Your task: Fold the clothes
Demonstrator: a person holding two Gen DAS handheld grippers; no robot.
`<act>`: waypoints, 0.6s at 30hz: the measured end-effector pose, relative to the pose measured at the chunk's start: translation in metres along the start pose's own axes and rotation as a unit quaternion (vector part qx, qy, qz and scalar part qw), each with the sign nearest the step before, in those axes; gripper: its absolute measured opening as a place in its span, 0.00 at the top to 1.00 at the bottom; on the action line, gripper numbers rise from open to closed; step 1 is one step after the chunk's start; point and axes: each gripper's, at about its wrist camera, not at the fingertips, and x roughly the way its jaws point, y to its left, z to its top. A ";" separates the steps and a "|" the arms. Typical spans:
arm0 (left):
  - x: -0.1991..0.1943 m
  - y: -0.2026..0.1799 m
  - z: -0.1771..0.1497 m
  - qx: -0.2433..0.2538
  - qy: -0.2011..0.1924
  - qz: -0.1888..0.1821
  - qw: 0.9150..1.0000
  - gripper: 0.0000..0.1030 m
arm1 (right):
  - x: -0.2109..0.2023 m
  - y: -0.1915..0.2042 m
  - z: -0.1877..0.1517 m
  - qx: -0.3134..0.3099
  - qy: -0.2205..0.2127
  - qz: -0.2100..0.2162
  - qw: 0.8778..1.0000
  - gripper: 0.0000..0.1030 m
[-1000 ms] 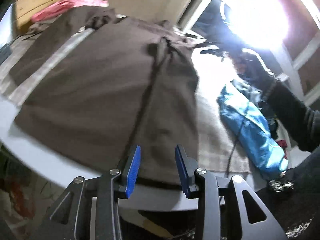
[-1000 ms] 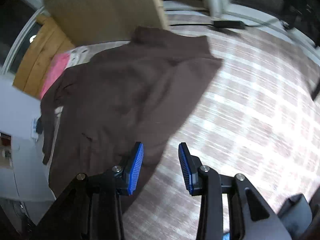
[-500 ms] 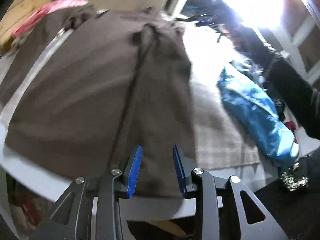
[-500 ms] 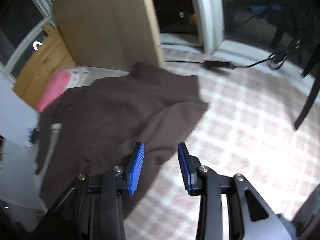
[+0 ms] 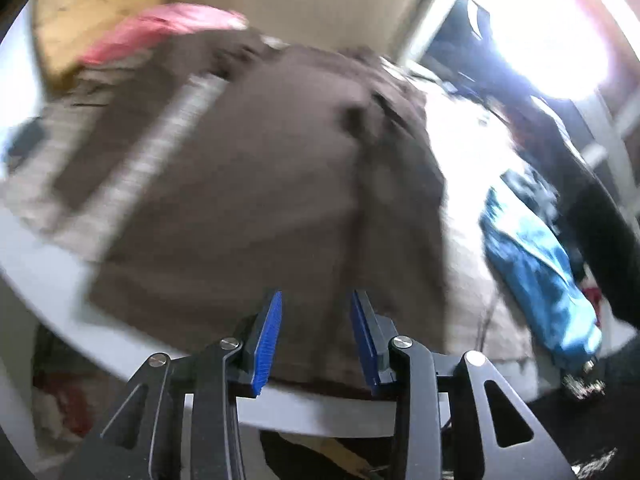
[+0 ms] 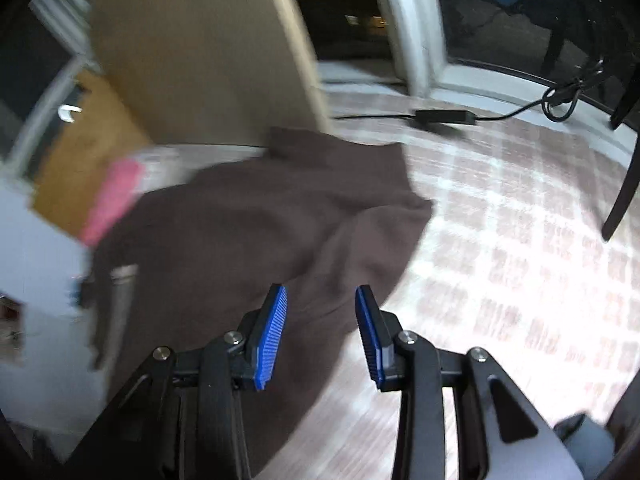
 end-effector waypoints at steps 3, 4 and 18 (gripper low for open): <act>-0.019 0.039 0.008 -0.016 -0.021 0.042 0.999 0.66 | -0.040 0.029 -0.017 -0.018 -0.037 0.033 0.999 0.65; -0.023 0.050 0.011 -0.013 -0.025 0.057 0.998 0.66 | -0.051 0.039 -0.021 -0.026 -0.047 0.041 0.998 0.65; 0.052 0.157 0.056 0.246 0.027 0.092 0.964 0.57 | -0.011 0.227 -0.056 -0.062 -0.005 0.029 0.998 0.63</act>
